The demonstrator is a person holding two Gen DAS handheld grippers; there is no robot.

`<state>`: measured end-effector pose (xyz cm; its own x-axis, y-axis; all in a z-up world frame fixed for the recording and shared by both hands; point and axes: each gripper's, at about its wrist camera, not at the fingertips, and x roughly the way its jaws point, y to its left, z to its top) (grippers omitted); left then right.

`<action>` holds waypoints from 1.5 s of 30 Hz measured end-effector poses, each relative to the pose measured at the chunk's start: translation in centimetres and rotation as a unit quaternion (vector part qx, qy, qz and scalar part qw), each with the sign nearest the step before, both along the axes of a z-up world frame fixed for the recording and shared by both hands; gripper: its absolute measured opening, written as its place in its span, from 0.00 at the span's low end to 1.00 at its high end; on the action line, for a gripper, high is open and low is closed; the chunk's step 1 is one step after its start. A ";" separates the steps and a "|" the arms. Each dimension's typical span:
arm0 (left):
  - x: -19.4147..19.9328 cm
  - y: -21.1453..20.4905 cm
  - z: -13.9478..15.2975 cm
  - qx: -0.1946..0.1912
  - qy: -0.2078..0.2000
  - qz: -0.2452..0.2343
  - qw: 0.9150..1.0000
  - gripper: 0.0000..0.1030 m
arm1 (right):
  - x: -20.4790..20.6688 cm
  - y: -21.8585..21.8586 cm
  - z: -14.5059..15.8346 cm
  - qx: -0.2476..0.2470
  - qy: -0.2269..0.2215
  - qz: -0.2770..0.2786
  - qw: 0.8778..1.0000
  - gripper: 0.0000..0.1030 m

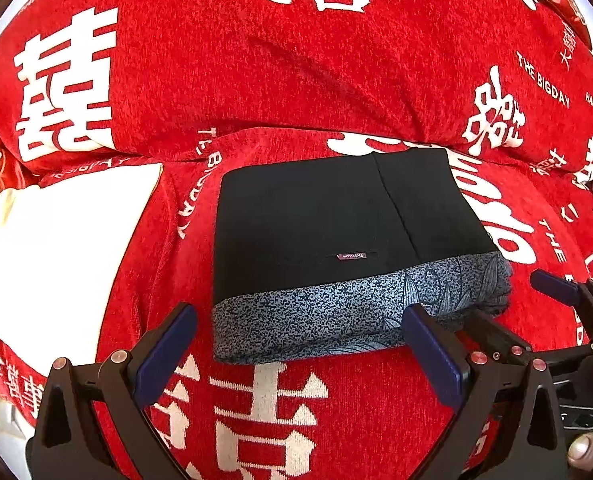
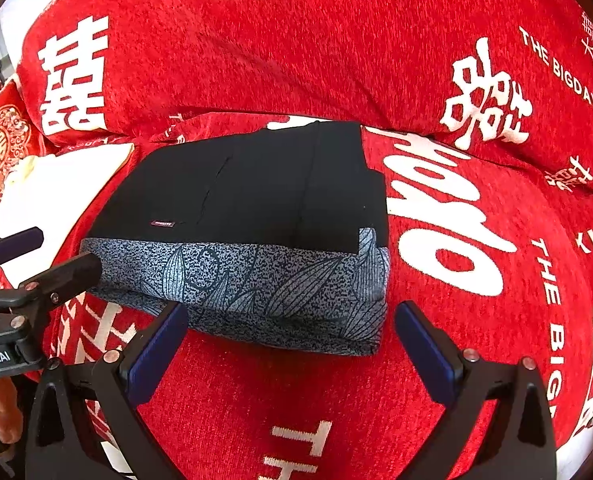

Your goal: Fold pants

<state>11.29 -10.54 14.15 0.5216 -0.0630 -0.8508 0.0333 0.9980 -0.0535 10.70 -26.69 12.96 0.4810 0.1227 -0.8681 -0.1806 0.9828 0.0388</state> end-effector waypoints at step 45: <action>0.8 0.9 -1.4 -0.036 0.036 0.008 0.999 1.00 | 2.0 1.9 -1.0 -0.054 0.029 0.011 0.998 1.00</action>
